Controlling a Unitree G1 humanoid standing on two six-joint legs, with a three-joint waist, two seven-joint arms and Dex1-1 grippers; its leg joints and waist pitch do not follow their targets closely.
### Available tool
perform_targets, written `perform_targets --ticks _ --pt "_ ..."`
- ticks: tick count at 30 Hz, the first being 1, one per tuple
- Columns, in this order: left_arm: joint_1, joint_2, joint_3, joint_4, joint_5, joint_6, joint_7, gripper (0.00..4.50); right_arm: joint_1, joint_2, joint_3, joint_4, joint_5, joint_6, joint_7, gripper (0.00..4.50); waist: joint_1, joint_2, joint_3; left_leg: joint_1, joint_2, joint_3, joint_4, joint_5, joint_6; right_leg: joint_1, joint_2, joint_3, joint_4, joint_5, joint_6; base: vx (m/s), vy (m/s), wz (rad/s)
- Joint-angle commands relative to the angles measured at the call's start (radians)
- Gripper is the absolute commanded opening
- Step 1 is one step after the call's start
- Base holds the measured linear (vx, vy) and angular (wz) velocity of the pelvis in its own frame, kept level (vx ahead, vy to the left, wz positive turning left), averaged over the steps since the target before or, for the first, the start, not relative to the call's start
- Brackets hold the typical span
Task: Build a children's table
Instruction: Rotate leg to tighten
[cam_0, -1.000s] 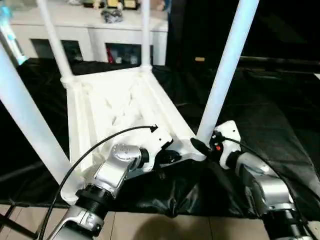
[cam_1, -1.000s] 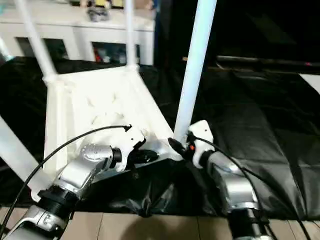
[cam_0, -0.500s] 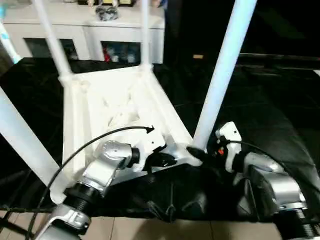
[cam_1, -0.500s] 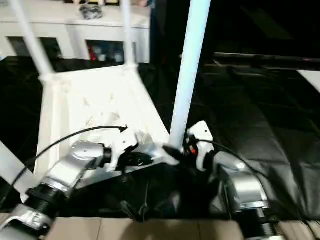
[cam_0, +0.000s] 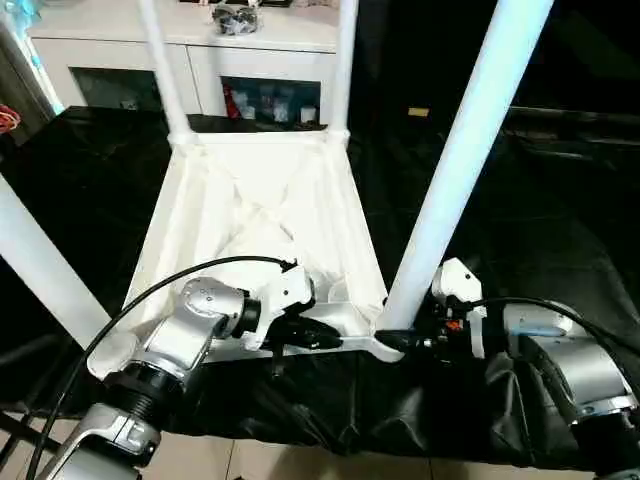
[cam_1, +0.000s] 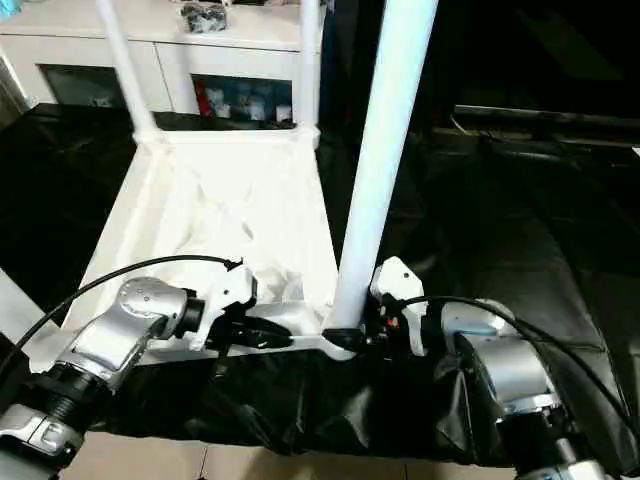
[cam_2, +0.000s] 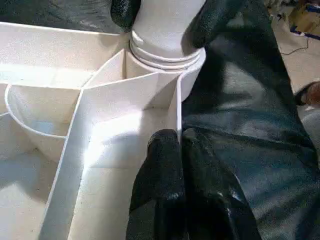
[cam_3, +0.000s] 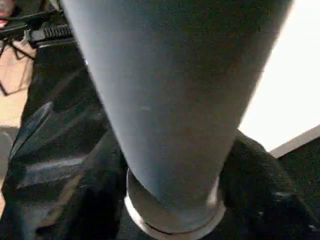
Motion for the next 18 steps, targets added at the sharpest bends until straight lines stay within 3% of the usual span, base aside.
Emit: perform_targets --ticks 1,9,12,15,17,18 --pt "-0.028 -0.003 0.004 0.012 -0.009 -0.004 0.004 0.0 0.021 0.004 0.086 0.013 -0.007 -0.001 0.084 2.27 -0.001 -0.004 -0.038 0.016 0.02 0.005 -0.07 -0.316 0.023 0.035 -0.034 0.024 -0.063 -0.257 -0.214 0.0 0.0 0.0" --pt "-0.038 -0.011 0.01 0.034 -0.014 0.003 0.008 0.0 0.03 0.013 0.104 0.013 -0.016 -0.011 0.084 2.02 0.0 0.0 -0.042 0.012 0.02 0.004 -0.069 -0.291 0.023 0.039 -0.031 0.023 -0.058 -0.211 -0.221 0.0 0.0 0.0" --pt "-0.038 -0.033 0.02 0.031 -0.016 0.026 0.049 0.0 0.052 0.028 0.097 -0.006 -0.008 0.004 0.048 2.01 0.001 -0.001 -0.041 0.013 0.02 0.004 -0.071 -0.304 0.019 0.039 -0.032 0.024 -0.06 -0.234 -0.217 0.0 0.0 0.0" --pt "-0.031 -0.077 0.031 0.014 -0.005 0.054 0.139 0.0 0.081 0.105 0.06 -0.008 -0.013 0.015 -0.096 2.0 0.0 0.006 -0.036 0.019 0.019 0.003 -0.074 -0.363 0.001 0.03 -0.035 0.025 -0.073 -0.316 -0.201 0.0 0.0 0.0" --pt "-0.02 -0.11 0.033 -0.007 0.003 0.08 0.198 0.0 0.083 0.189 0.024 0.011 -0.019 0.035 -0.236 2.0 -0.009 0.01 -0.036 0.014 0.015 -0.005 -0.08 -0.4 -0.019 0.034 -0.035 0.02 -0.076 -0.396 -0.172 -0.026 0.0 -0.01" --pt "-0.015 -0.13 0.035 -0.018 0.007 0.094 0.232 0.0 0.083 0.222 0.013 0.019 -0.023 0.044 -0.289 2.0 -0.014 0.01 -0.033 0.02 0.013 -0.007 -0.081 -0.438 -0.029 0.026 -0.035 0.018 -0.086 -0.465 -0.15 -0.052 0.0 -0.03"
